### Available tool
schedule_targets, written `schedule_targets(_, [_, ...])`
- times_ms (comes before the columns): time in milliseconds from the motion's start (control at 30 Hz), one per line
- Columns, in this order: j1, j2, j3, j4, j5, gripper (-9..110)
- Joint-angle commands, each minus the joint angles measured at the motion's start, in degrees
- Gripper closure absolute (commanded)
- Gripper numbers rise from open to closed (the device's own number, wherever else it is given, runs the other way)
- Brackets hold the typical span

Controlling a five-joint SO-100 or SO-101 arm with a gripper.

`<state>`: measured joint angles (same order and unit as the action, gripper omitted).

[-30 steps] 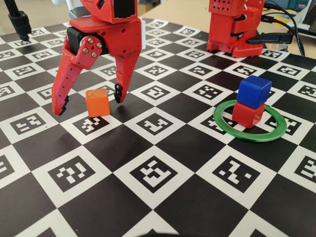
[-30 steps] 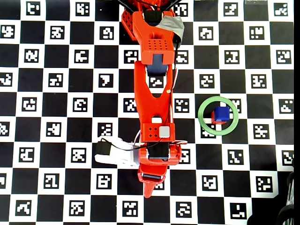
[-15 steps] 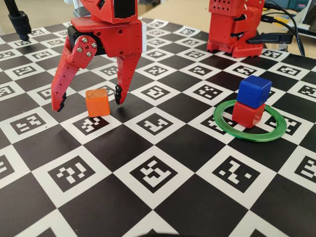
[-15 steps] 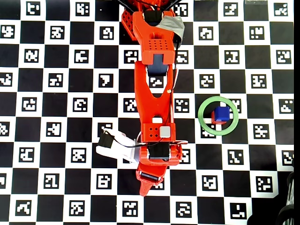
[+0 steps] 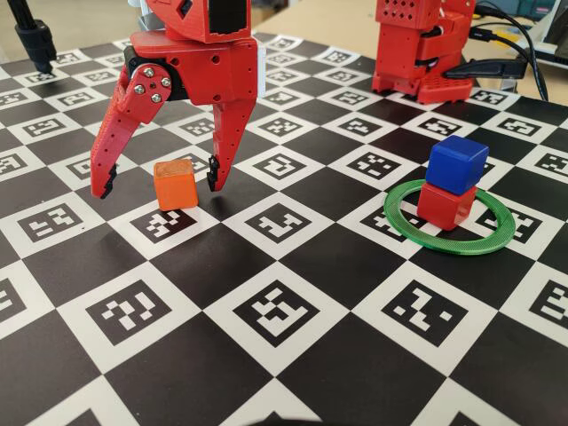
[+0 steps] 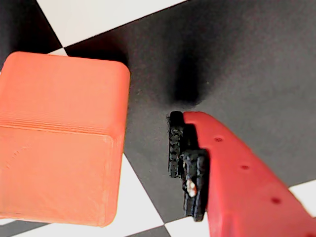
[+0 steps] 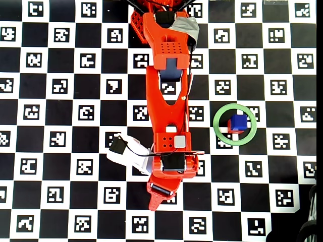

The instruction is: Grab the red cube then put it in the green circle then put the blue cube on top and finally the orange cube on top

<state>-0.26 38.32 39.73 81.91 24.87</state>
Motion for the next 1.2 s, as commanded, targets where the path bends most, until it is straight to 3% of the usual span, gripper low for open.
schedule_targets(0, [-0.7, 3.7, -3.0, -0.7, 1.3, 55])
schedule_targets(767, [-1.0, 4.4, -2.8, -2.0, 6.9, 57])
schedule_targets(833, [-1.0, 4.4, -2.7, -2.3, 6.7, 63])
schedule_targets(967, [-0.9, 4.5, -2.6, -2.5, 7.0, 92])
schedule_targets(1167, [-0.8, 4.8, -2.5, -2.7, 6.7, 96])
